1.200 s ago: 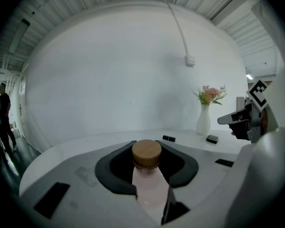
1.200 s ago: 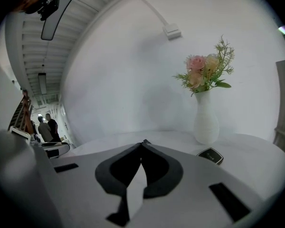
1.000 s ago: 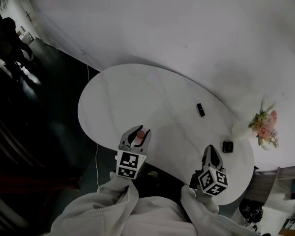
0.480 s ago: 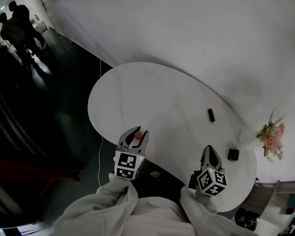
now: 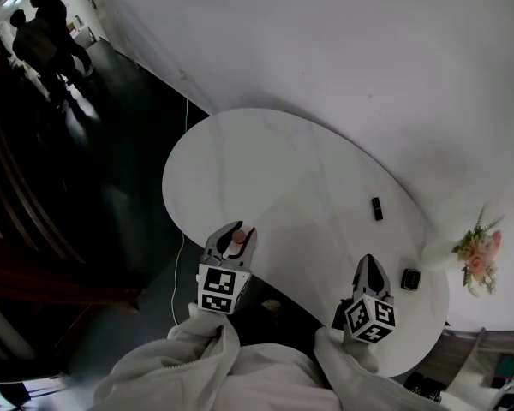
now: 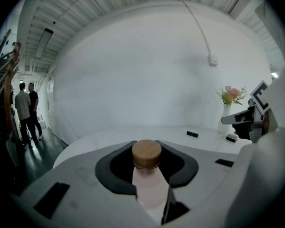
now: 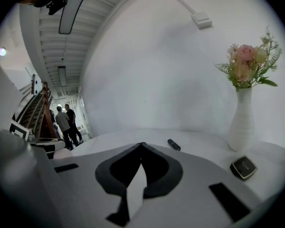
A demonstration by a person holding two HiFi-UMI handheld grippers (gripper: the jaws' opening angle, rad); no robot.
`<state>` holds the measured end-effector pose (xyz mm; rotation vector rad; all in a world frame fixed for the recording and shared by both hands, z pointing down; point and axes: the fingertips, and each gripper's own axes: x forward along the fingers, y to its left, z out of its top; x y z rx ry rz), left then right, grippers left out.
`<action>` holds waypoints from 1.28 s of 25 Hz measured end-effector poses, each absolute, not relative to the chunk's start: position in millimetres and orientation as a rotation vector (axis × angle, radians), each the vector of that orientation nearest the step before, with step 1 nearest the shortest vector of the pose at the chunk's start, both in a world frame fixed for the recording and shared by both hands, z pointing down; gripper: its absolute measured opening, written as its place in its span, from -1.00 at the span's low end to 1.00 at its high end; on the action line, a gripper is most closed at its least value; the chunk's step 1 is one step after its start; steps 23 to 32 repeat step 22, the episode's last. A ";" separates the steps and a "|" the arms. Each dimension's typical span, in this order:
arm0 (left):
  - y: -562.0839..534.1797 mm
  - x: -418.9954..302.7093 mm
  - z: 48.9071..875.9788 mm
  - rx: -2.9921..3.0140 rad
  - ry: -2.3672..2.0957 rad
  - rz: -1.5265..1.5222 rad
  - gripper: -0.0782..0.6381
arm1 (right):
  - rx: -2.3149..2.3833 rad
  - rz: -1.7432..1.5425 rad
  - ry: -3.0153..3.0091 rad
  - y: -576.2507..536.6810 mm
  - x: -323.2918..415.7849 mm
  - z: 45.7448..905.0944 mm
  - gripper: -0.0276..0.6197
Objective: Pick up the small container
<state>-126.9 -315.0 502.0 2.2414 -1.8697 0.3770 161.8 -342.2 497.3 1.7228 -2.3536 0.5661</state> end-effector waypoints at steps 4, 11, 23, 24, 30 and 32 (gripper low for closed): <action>-315.3 -127.7 501.4 2.238 -1.873 0.372 -0.46 | 1.714 0.558 -2.358 -342.0 160.3 496.1 -0.76; -316.7 -122.4 501.2 2.253 -1.852 0.369 -0.46 | 1.721 0.547 -2.355 -342.0 161.5 494.8 -0.76; -319.8 -111.1 501.3 2.277 -1.822 0.372 -0.46 | 1.720 0.465 -2.358 -341.9 161.6 487.8 -0.76; -319.8 -111.1 501.3 2.277 -1.822 0.372 -0.46 | 1.720 0.465 -2.358 -341.9 161.6 487.8 -0.76; -319.8 -111.1 501.3 2.277 -1.822 0.372 -0.46 | 1.720 0.465 -2.358 -341.9 161.6 487.8 -0.76; -319.8 -111.1 501.3 2.277 -1.822 0.372 -0.46 | 1.720 0.465 -2.358 -341.9 161.6 487.8 -0.76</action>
